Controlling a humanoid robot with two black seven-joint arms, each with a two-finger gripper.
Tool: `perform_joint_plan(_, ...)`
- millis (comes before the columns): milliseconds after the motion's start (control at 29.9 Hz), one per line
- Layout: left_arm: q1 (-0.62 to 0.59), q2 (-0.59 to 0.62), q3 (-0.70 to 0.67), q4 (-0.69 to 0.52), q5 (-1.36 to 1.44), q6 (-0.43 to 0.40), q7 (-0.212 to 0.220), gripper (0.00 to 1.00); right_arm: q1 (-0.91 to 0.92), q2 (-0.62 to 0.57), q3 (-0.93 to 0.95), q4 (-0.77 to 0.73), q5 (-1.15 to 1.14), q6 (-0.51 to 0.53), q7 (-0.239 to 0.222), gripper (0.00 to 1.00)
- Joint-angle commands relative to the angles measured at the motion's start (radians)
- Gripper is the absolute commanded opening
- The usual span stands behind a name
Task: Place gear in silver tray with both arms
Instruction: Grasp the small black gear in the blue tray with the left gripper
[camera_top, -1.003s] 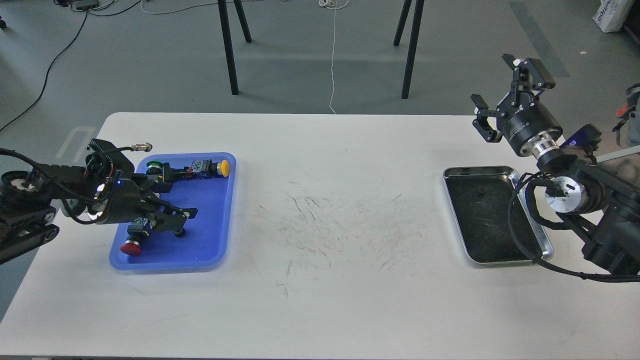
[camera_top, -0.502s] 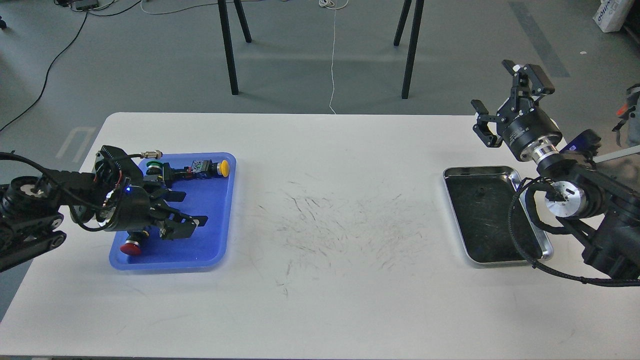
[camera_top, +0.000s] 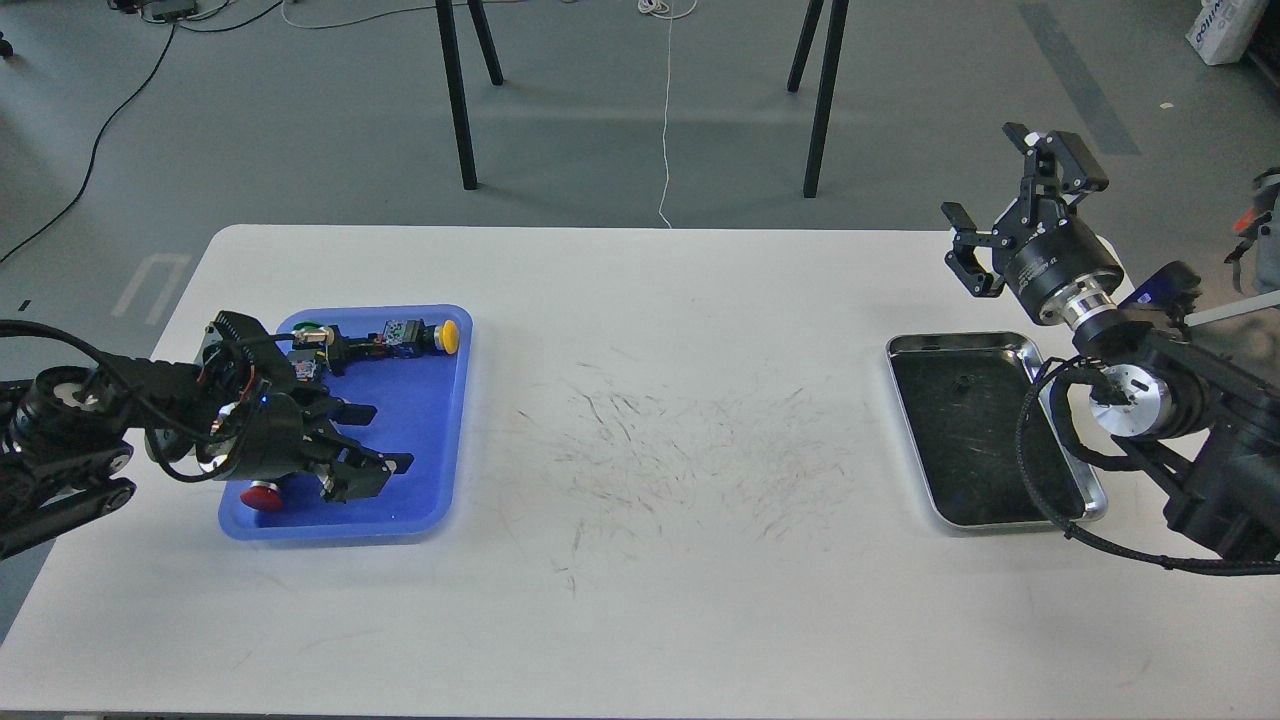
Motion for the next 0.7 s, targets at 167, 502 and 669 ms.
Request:
perform_joint_plan(167,0.000,-0.002,0.018,0.011,0.009,0.000,0.000,0.67,0.000,0.002,0.000,0.000,-0.001,0.000,0.000,0.98)
perform_joint_plan(502,0.003,-0.015,0.038,0.032,0.017,0.000,0.000,0.65,0.000,0.003,0.002,0.000,-0.001,-0.003,0.000,0.98)
perform_joint_plan(669,0.015,-0.031,0.040,0.049,0.018,0.000,0.000,0.63,0.001,0.008,0.002,0.002,0.001,-0.003,0.000,0.98)
